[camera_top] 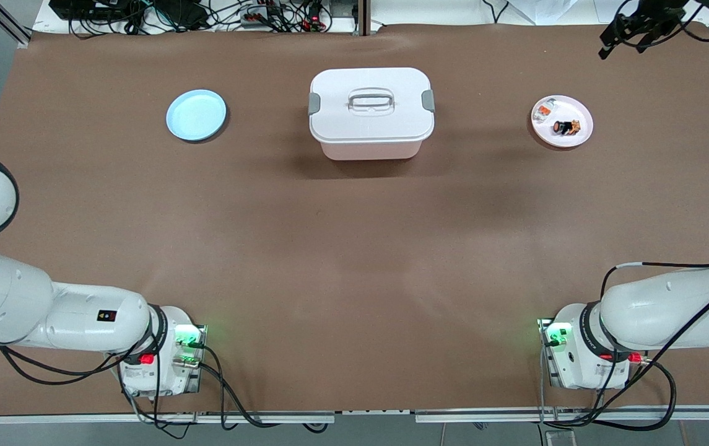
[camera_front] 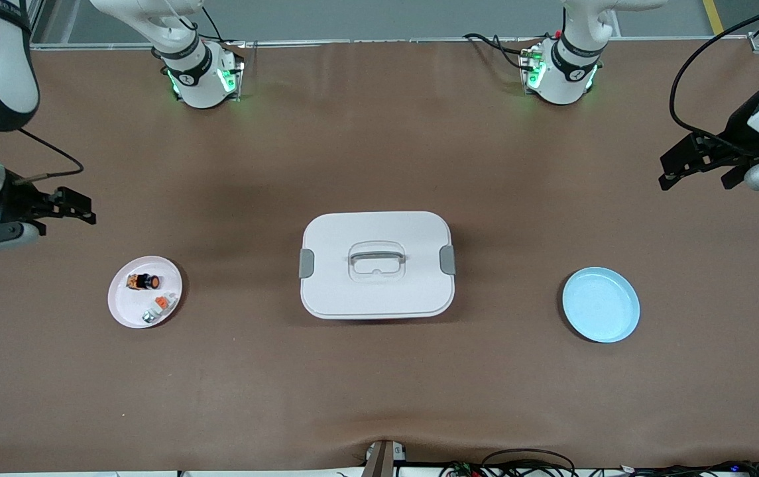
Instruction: Transfer orange switch to right arm and place
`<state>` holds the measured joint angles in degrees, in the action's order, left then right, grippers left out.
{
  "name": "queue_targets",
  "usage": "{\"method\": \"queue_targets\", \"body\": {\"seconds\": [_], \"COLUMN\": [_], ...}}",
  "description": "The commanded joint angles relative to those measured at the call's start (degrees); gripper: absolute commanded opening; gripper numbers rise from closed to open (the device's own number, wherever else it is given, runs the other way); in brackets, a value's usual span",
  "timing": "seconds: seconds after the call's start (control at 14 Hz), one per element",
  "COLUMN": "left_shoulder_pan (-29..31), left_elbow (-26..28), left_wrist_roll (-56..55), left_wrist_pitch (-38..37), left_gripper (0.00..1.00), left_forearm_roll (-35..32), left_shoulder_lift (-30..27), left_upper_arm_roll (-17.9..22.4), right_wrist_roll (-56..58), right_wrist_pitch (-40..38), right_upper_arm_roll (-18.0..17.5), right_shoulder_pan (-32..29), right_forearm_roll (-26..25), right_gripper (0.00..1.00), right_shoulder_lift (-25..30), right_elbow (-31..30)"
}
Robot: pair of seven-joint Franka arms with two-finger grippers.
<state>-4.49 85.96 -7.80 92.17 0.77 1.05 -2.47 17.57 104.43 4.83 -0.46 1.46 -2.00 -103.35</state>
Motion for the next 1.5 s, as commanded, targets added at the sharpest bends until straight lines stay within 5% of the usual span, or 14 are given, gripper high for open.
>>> {"method": "queue_targets", "body": {"seconds": [0.0,0.64,0.93,1.42], "left_shoulder_pan": [0.27,0.27,0.36,2.65], "left_elbow": [-0.27,0.61,6.40,5.10], "left_wrist_roll": [1.03,3.57,5.43,5.42], "left_wrist_pitch": [-1.37,-5.77,-5.86,-7.97], "left_gripper": [1.00,1.00,1.00,1.00], "left_forearm_roll": [-0.50,-1.21,-1.90,-3.76], "left_shoulder_lift": [-0.52,-3.50,-8.51,-7.47], "left_upper_arm_roll": [0.01,0.10,0.01,-1.75], "right_wrist_roll": [-0.33,-4.30,-11.11,-19.23], "right_wrist_pitch": [-4.65,-8.97,-13.99,-19.25], "right_upper_arm_roll": [0.36,0.53,0.01,0.18], "right_shoulder_pan": [-0.16,-3.15,-3.68,-1.74], "right_forearm_roll": [-2.69,-1.90,-0.94,-0.67], "right_gripper": [1.00,1.00,1.00,1.00], "right_shoulder_lift": [1.57,1.92,1.48,1.92], "right_elbow": [2.61,9.83,15.45,16.42]}}
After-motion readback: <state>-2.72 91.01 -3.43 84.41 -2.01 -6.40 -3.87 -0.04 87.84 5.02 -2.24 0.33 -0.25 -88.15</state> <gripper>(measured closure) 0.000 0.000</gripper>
